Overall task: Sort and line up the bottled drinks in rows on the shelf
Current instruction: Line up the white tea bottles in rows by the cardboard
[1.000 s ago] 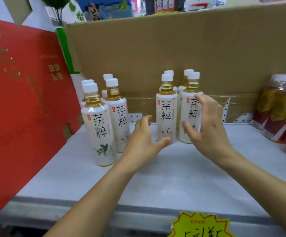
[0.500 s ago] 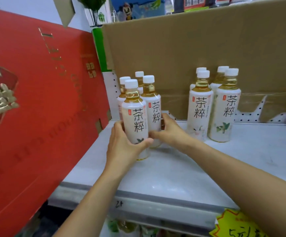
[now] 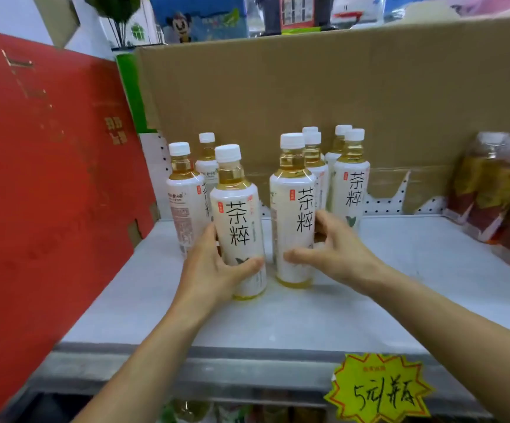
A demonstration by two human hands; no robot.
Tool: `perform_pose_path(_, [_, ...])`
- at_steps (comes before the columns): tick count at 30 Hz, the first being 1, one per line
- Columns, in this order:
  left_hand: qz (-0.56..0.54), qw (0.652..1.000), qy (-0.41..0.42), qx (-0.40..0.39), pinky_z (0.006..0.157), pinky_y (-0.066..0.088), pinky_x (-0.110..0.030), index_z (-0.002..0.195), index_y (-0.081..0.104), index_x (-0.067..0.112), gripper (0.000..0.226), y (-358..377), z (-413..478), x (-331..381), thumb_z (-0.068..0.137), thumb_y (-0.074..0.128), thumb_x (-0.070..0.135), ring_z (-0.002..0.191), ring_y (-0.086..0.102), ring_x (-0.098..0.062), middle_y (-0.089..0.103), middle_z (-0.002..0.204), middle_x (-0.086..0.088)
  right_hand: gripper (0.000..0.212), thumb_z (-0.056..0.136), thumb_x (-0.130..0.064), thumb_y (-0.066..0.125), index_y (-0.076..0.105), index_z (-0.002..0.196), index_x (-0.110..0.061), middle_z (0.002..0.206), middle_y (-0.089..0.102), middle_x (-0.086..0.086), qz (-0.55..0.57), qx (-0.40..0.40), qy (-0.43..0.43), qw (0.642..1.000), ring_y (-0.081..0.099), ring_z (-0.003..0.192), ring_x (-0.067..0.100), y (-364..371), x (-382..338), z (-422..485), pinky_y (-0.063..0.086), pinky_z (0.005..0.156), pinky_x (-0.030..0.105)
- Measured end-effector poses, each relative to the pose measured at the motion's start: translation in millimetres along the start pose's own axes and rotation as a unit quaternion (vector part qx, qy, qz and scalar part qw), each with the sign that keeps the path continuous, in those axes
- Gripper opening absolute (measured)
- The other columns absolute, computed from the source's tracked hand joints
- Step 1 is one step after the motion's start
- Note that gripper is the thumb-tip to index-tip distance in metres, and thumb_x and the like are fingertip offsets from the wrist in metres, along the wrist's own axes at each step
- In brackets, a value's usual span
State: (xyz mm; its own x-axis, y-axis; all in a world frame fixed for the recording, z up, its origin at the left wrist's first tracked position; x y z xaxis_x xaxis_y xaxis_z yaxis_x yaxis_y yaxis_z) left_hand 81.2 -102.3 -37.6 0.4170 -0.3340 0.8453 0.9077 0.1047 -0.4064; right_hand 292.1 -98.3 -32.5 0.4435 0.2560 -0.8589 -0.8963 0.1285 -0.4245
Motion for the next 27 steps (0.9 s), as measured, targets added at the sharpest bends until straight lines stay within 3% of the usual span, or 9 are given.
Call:
perform_pose_path(4, [-0.027,0.998,0.019,-0.06,0.081,0.05,-0.02,0.121,0.054,0.027,0.061,45.0,9.2,22.2,0.071,0.088,0.021,0.101,0.06,0.003,0.065,0.119,0.012,0.054,0.068,-0.014,0.086,0.06,0.114,-0.025,0.104,0.071,-0.012,-0.033,0.051,0.007,0.998,0.066,0.093,-0.003,-48.8,15.8,-17.7,0.055,0.082,0.025])
perform_pose_path(7, [-0.029,0.996,0.025,-0.086,0.086,0.051,-0.023,0.122,0.054,0.024,0.061,70.6,17.2,28.0,0.071,0.088,0.019,0.105,0.06,-0.004,0.065,0.121,0.009,0.052,0.069,-0.01,0.086,0.058,0.11,-0.025,0.1,0.069,-0.015,-0.039,0.081,0.019,0.996,0.064,0.086,-0.01,-72.5,27.2,-25.3,0.052,0.07,0.013])
perform_pose_path(9, [-0.032,0.994,0.023,-0.103,0.084,0.049,-0.019,0.123,0.053,0.023,0.061,80.8,21.9,29.9,0.073,0.087,0.017,0.102,0.058,0.002,0.064,0.124,0.008,0.051,0.069,-0.008,0.085,0.057,0.109,-0.025,0.1,0.067,-0.017,-0.039,0.093,0.023,0.995,0.062,0.084,-0.014,-81.0,34.7,-26.7,0.05,0.066,0.009])
perform_pose_path(16, [-0.04,0.992,0.031,-0.117,0.091,0.052,-0.024,0.129,0.05,0.022,0.066,96.7,33.4,33.3,0.075,0.086,0.014,0.111,0.06,-0.009,0.062,0.126,0.007,0.057,0.07,-0.016,0.085,0.055,0.117,-0.02,0.111,0.066,-0.01,-0.038,0.095,0.044,0.994,0.062,0.102,0.004,-86.6,49.9,-22.2,0.054,0.087,0.031])
perform_pose_path(21, [-0.029,0.993,0.027,-0.108,0.071,0.047,-0.008,0.124,0.046,0.03,0.065,100.3,34.6,34.5,0.074,0.087,0.023,0.099,0.055,0.002,0.058,0.117,0.015,0.056,0.077,-0.017,0.082,0.05,0.123,-0.02,0.12,0.063,-0.009,-0.041,0.078,0.059,0.994,0.059,0.105,0.005,-83.6,48.5,-23.2,0.048,0.083,0.023])
perform_pose_path(24, [-0.011,0.994,0.025,-0.101,0.089,0.051,-0.021,0.128,0.046,0.029,0.067,97.4,32.3,32.9,0.074,0.086,0.03,0.111,0.055,-0.006,0.058,0.126,0.012,0.06,0.082,-0.02,0.078,0.043,0.131,-0.022,0.131,0.056,-0.007,-0.049,0.101,0.041,0.993,0.052,0.115,0.007,-81.2,42.9,-28.7,0.045,0.089,0.024])
perform_pose_path(25, [0.006,0.996,0.033,-0.085,0.096,0.05,-0.028,0.13,0.046,0.028,0.068,93.2,30.6,31.7,0.075,0.085,0.034,0.115,0.053,-0.007,0.057,0.128,0.011,0.063,0.084,-0.021,0.076,0.041,0.136,-0.022,0.135,0.052,-0.007,-0.07,0.139,0.016,0.988,0.048,0.121,0.008,-82.3,38.0,-31.6,0.042,0.096,0.027])
perform_pose_path(27, [0.057,0.995,0.075,-0.019,0.1,0.046,-0.029,0.13,0.048,0.025,0.065,77.4,24.9,30.1,0.077,0.082,0.04,0.116,0.049,-0.006,0.053,0.127,0.01,0.066,0.086,-0.023,0.074,0.038,0.141,-0.02,0.137,0.046,-0.007,-0.105,0.228,-0.054,0.967,0.04,0.129,0.012,-84.8,23.0,-40.0,0.036,0.104,0.027])
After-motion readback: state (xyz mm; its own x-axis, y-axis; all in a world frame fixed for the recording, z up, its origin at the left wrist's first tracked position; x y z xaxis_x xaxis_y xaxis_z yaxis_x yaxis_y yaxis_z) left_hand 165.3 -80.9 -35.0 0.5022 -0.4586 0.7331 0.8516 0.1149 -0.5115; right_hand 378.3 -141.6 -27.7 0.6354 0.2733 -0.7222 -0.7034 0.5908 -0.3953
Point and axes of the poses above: each hand's wrist, its own z-axis towards the middle knuckle, its own y-axis out of the palm, x = y × z, the point moved 4 cm from there along z, towards the middle knuckle
